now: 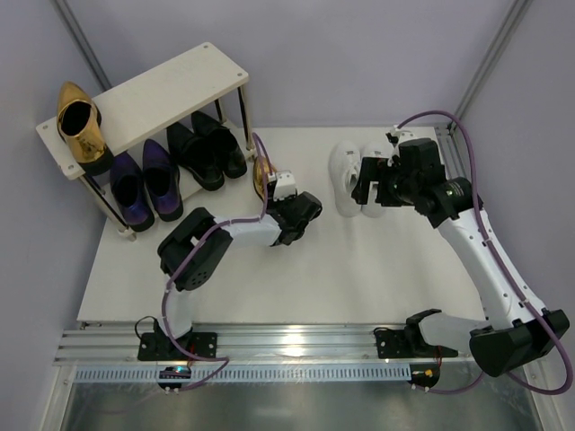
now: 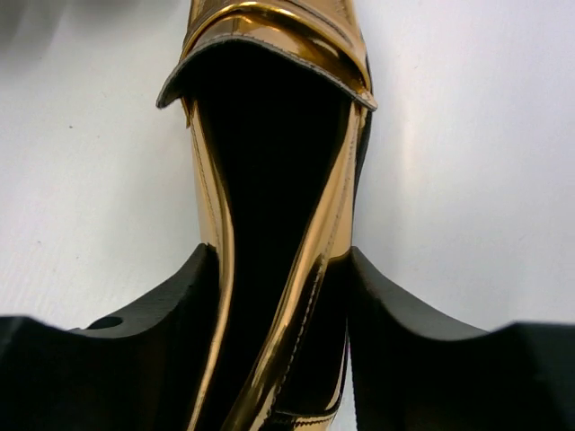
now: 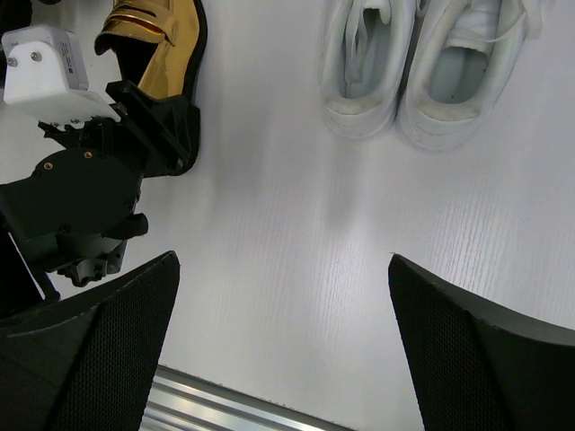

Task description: Place and organize the shoes onto the shoe shelf

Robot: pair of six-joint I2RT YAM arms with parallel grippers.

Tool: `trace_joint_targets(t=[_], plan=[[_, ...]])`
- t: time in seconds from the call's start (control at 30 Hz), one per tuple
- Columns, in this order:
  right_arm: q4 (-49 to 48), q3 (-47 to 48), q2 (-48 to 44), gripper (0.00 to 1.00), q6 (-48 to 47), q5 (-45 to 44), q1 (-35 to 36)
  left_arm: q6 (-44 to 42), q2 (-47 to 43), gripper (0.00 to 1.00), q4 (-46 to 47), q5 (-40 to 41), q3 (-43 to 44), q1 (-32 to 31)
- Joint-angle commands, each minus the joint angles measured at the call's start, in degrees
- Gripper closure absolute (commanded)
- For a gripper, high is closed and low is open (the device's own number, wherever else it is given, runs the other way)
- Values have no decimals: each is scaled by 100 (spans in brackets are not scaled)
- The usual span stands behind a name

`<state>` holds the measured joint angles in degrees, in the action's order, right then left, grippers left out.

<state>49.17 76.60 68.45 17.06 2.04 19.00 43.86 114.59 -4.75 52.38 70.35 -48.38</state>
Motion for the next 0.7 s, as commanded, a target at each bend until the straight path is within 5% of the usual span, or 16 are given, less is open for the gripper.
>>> trace_joint_targets(t=[0.0,0.4,0.67], plan=[[-21,-4,-191,2,-89,-99,-28,-35,3,100,282,-131,120,74],[-13,-4,-182,2,95,-467,-195,-1001,-946,100,625,-843,-433,-426],[102,-171,-235,3,289,-785,-476,-1160,-1904,100,1090,-2442,-1487,-576]])
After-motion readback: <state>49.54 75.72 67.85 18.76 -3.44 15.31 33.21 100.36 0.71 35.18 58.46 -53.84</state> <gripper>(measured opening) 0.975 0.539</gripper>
